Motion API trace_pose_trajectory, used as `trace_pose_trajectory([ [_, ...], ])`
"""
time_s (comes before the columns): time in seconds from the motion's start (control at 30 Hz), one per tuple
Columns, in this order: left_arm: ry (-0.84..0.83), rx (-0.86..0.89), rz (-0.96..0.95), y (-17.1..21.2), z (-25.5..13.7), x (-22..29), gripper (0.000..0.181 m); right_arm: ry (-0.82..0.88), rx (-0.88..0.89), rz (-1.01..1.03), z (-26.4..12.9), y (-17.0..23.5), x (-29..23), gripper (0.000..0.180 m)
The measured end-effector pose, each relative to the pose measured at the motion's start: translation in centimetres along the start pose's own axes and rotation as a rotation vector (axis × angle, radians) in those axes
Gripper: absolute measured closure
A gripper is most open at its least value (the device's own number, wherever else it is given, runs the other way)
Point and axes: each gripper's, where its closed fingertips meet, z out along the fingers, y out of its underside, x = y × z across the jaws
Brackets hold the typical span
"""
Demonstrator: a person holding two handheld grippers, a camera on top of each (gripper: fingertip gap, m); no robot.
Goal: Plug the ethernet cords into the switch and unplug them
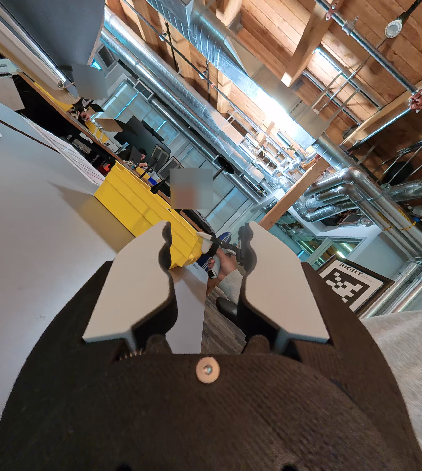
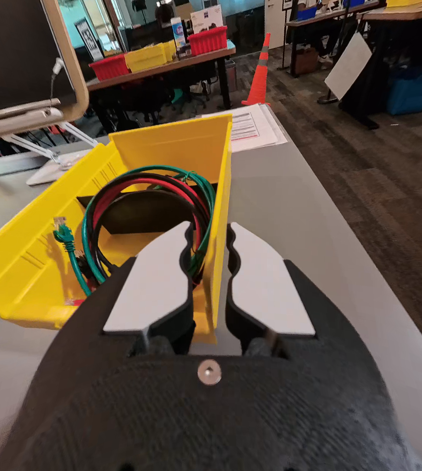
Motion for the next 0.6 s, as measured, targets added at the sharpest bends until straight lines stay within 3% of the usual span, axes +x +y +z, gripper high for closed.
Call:
trace_pose_trajectory([
  [0.13,-0.003,0.017,-0.010,-0.2,-0.2,-0.1,0.127,0.089,-0.060,-0.073,0.5,0.8,0.9,0.155],
  [0.6,-0.017,0.032,-0.018,-0.4,-0.6,-0.3,0.127,0.156,-0.127,-0.186,1.1,1.6,0.9,0.157],
])
